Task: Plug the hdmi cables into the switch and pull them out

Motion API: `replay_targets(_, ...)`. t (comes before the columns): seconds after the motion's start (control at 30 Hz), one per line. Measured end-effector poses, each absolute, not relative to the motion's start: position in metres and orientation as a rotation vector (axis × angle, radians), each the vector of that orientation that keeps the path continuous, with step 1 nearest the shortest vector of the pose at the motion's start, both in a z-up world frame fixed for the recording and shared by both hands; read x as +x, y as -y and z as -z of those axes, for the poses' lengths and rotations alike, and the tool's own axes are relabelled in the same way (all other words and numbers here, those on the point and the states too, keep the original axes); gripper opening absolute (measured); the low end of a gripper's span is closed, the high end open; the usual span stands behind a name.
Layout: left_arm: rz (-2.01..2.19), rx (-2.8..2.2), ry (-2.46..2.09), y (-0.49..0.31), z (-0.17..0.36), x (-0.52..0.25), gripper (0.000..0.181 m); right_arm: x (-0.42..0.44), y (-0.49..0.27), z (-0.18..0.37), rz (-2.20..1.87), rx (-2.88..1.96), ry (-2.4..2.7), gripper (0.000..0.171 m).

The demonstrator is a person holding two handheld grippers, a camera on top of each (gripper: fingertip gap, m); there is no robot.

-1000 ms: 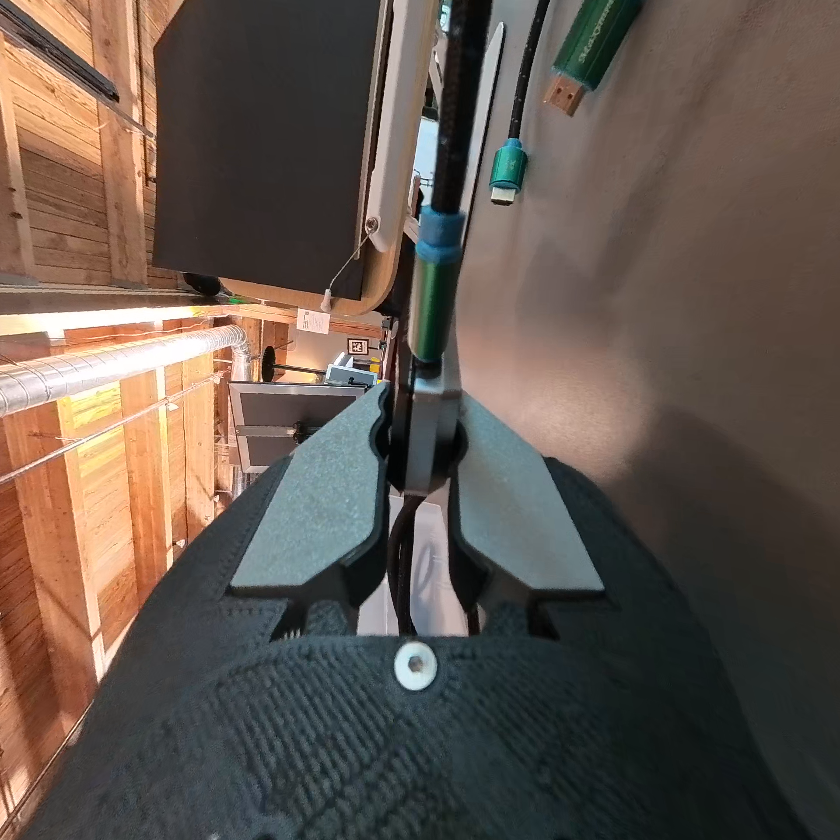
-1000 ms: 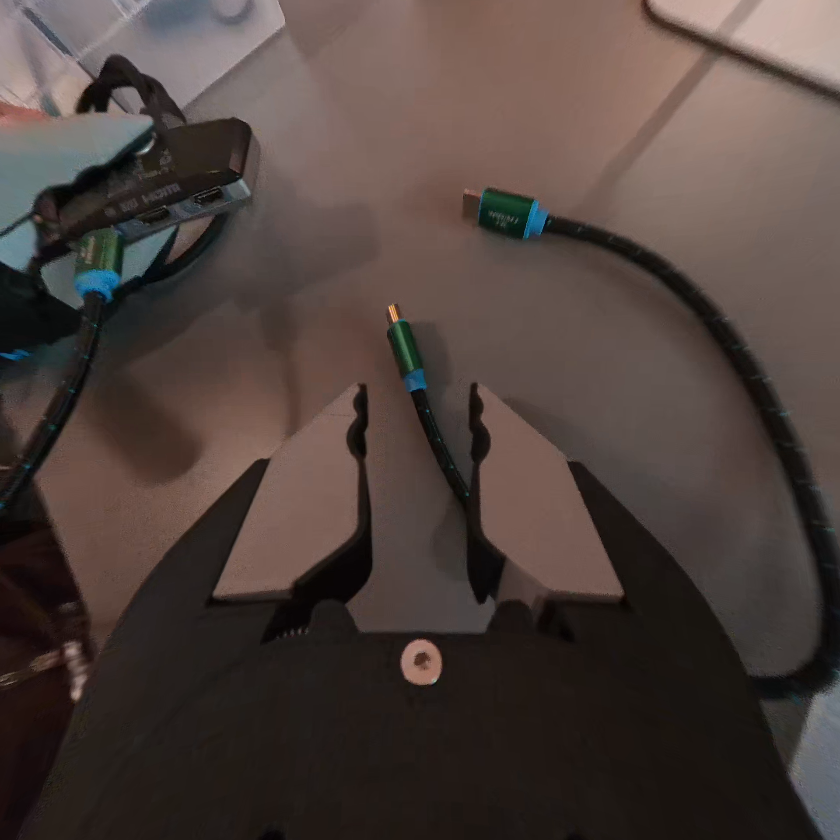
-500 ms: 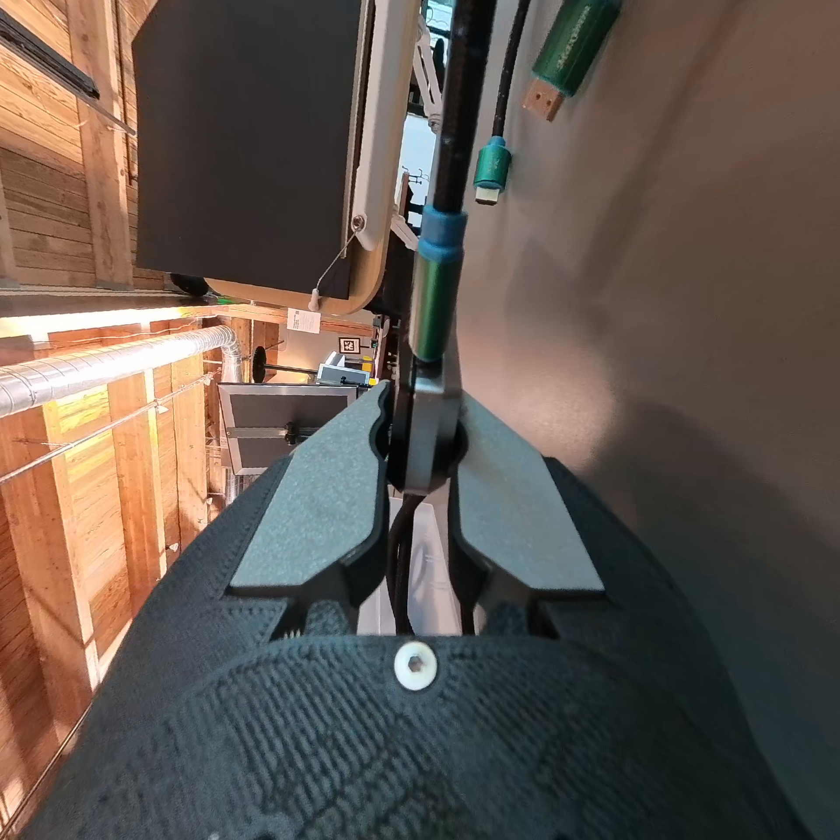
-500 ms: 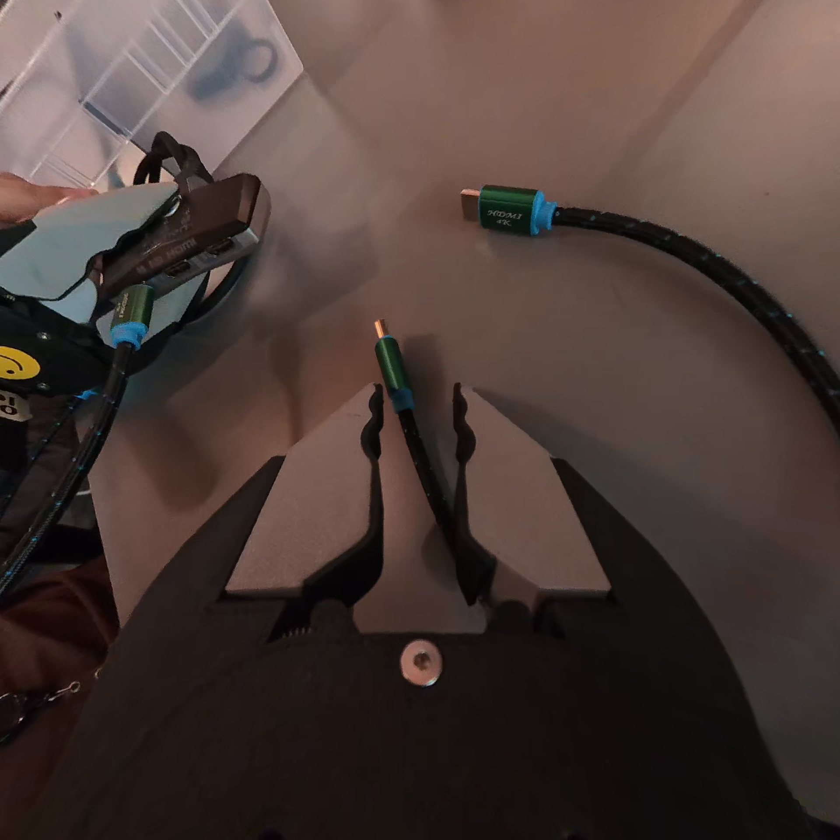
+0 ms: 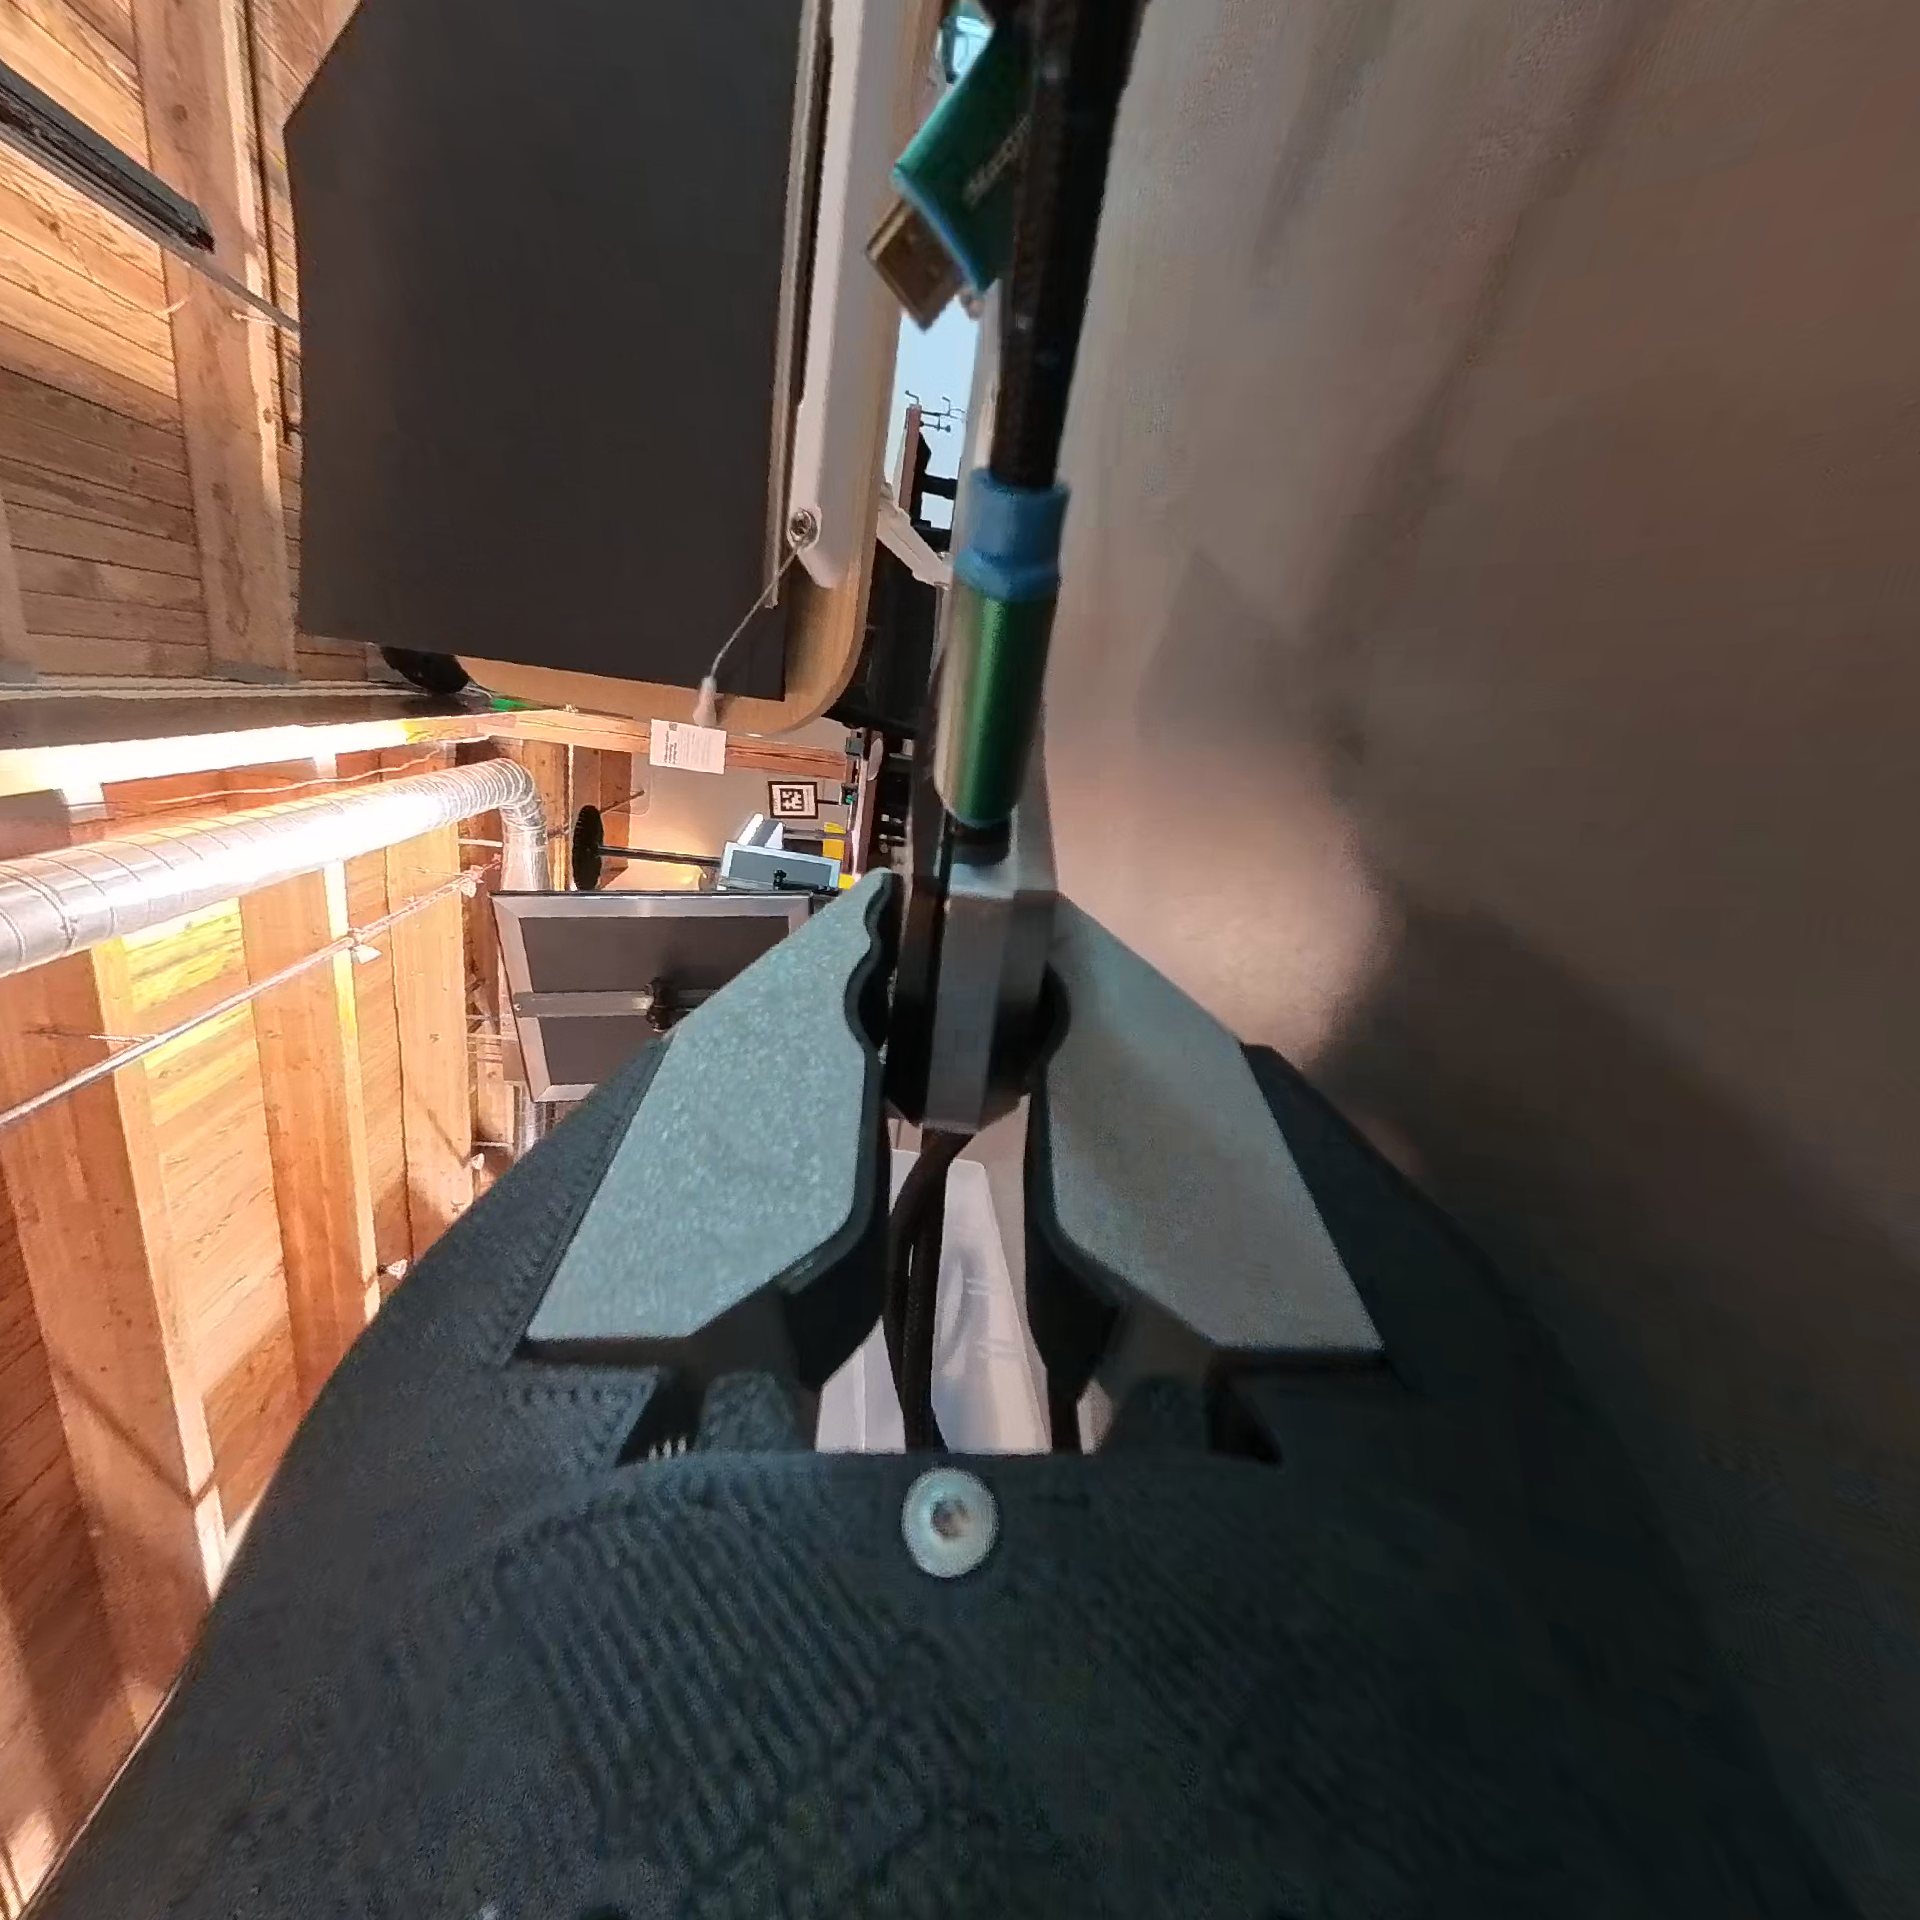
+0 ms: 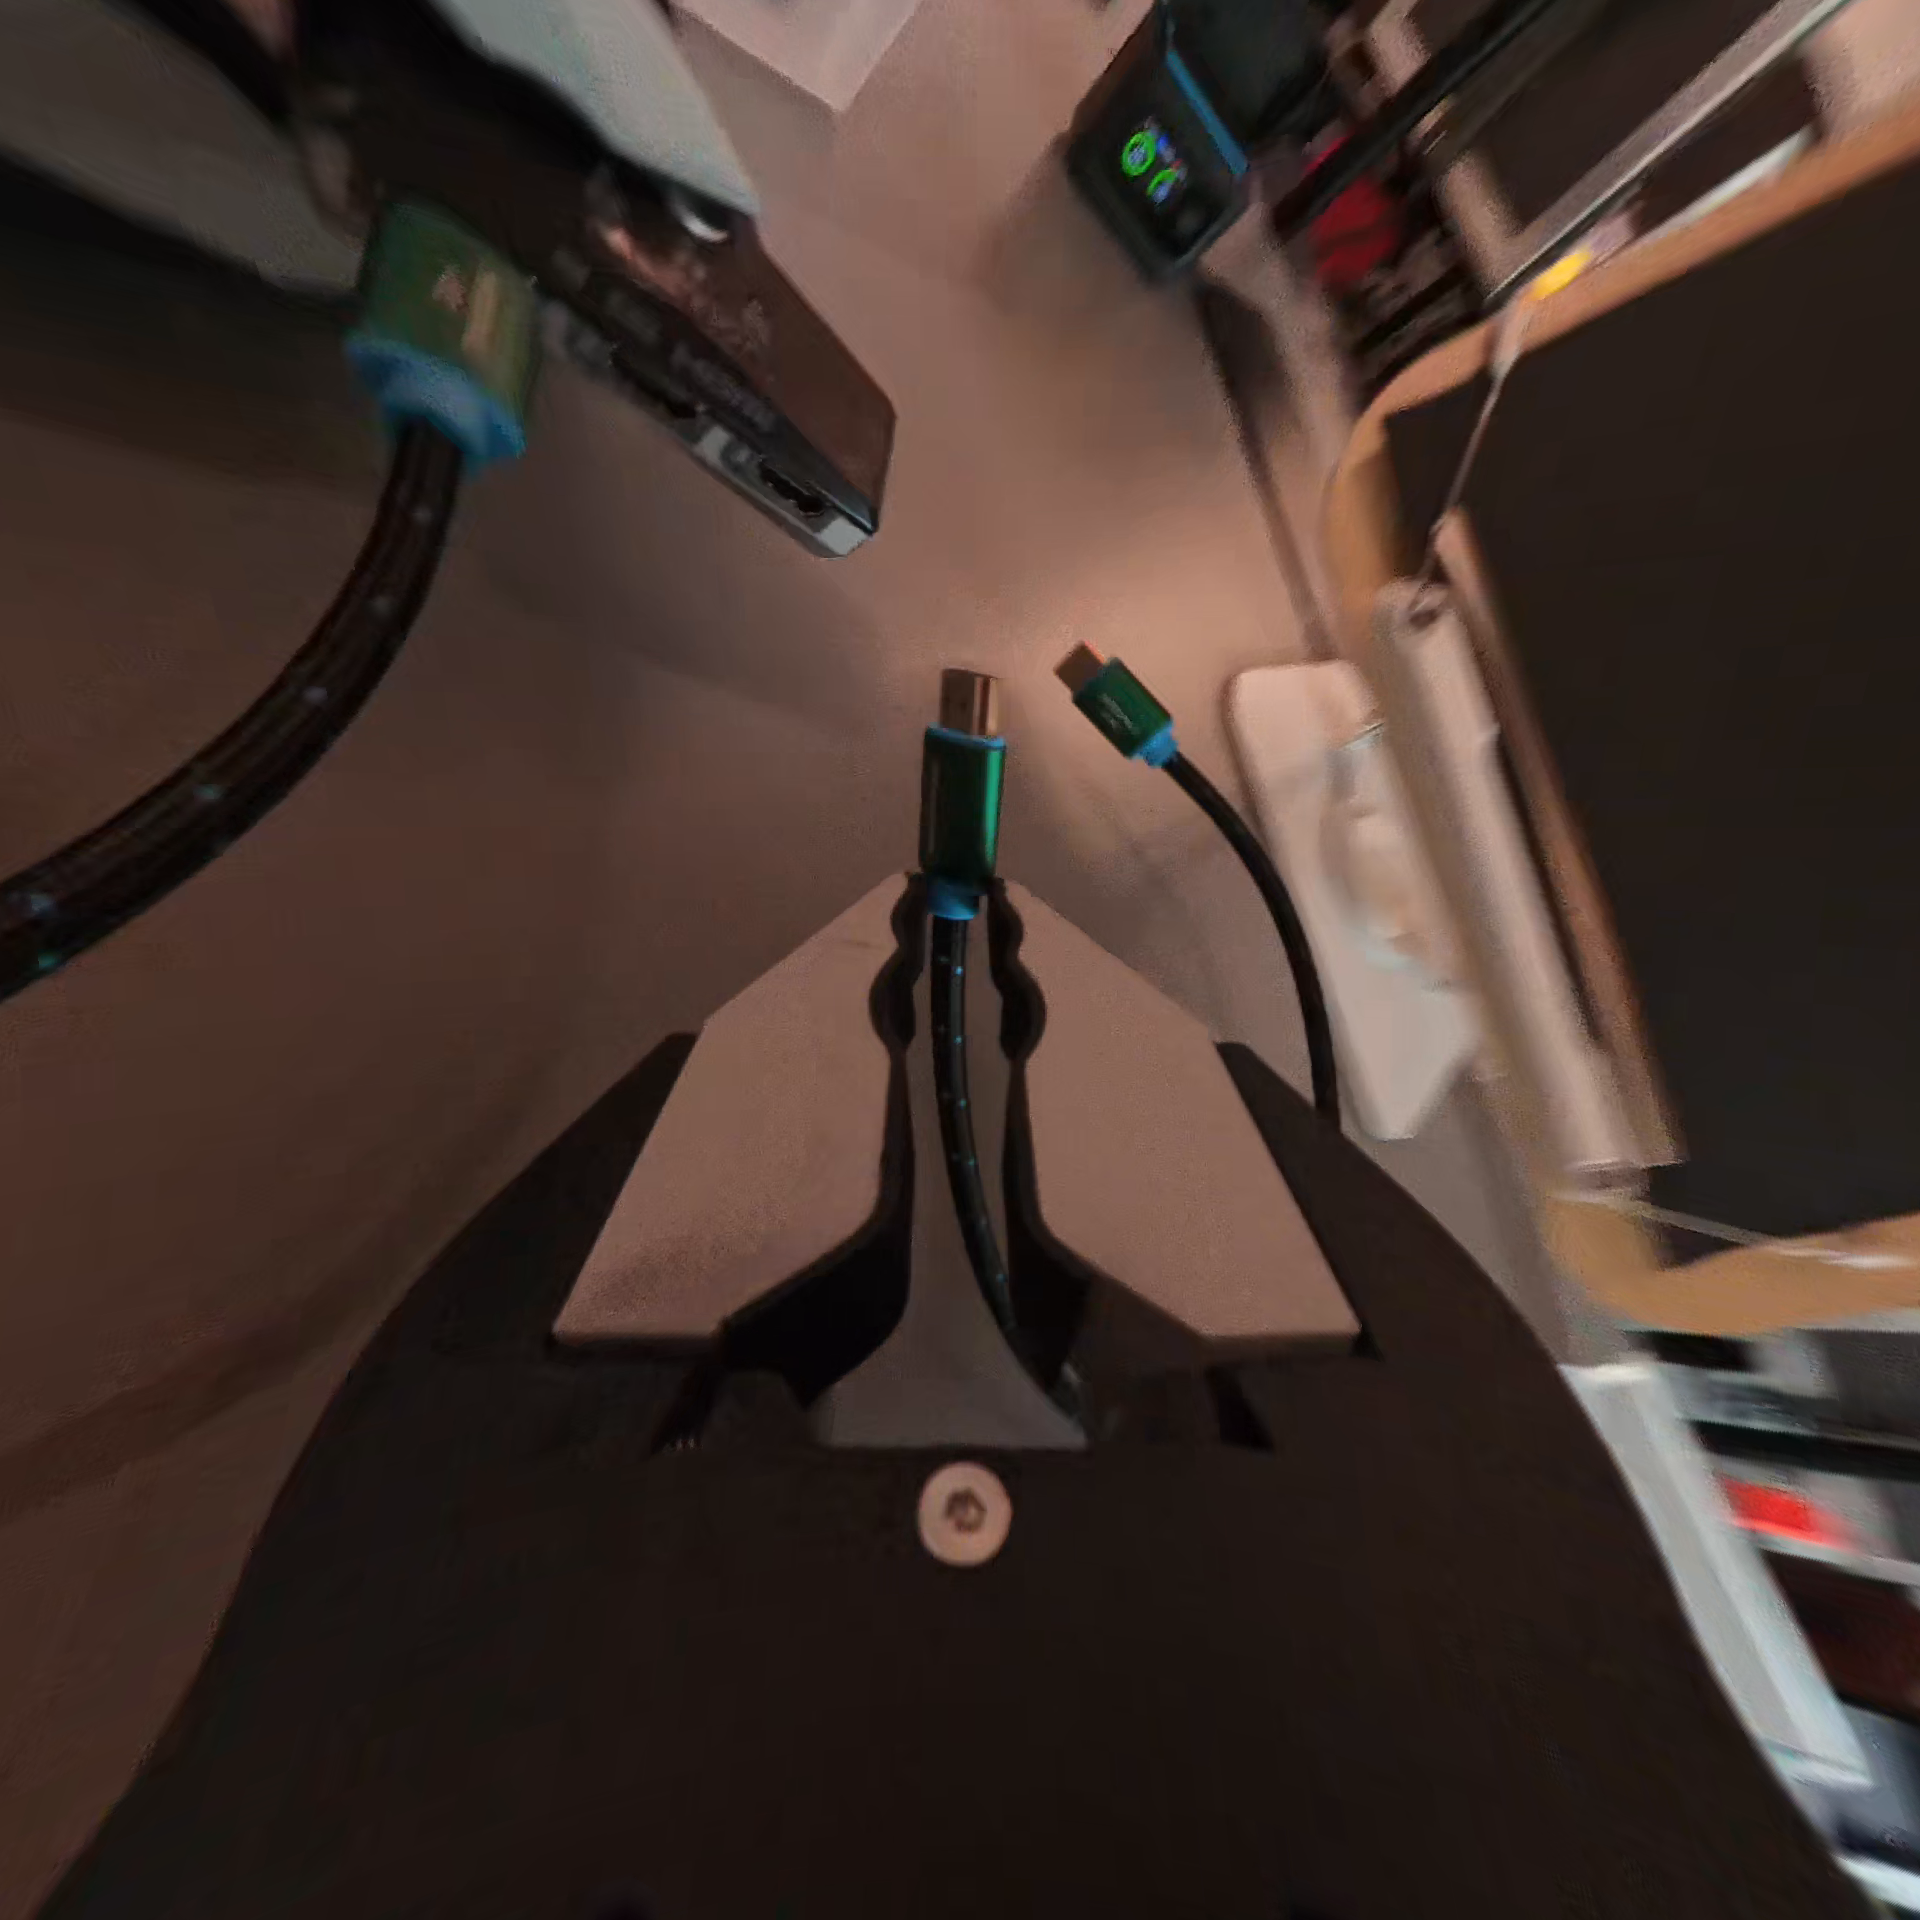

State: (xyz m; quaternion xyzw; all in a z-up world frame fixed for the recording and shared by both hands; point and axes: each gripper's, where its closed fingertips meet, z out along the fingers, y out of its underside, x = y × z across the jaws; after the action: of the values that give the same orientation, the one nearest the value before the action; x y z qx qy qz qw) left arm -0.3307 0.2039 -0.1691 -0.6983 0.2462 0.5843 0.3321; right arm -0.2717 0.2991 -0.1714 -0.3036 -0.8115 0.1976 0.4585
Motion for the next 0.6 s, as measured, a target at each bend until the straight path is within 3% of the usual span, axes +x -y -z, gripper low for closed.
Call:
replay_targets(0.17,-1.530,-1.826,-0.637,-0.204,0.169,-0.332,0.020,-0.275,-0.294,0.165,-0.026,-0.319,1.796,0.008)
replay_targets(0.43,-1.524,-1.825,-0.610,-0.201,0.167,-0.334,0.020,-0.256,-0.322,0.118,0.097,-0.198,1.535,0.007)
replay_targets(0.6,-1.523,-1.834,-0.615,-0.202,0.168,-0.335,0.020,-0.244,-0.347,0.167,0.096,-0.264,1.822,0.008)
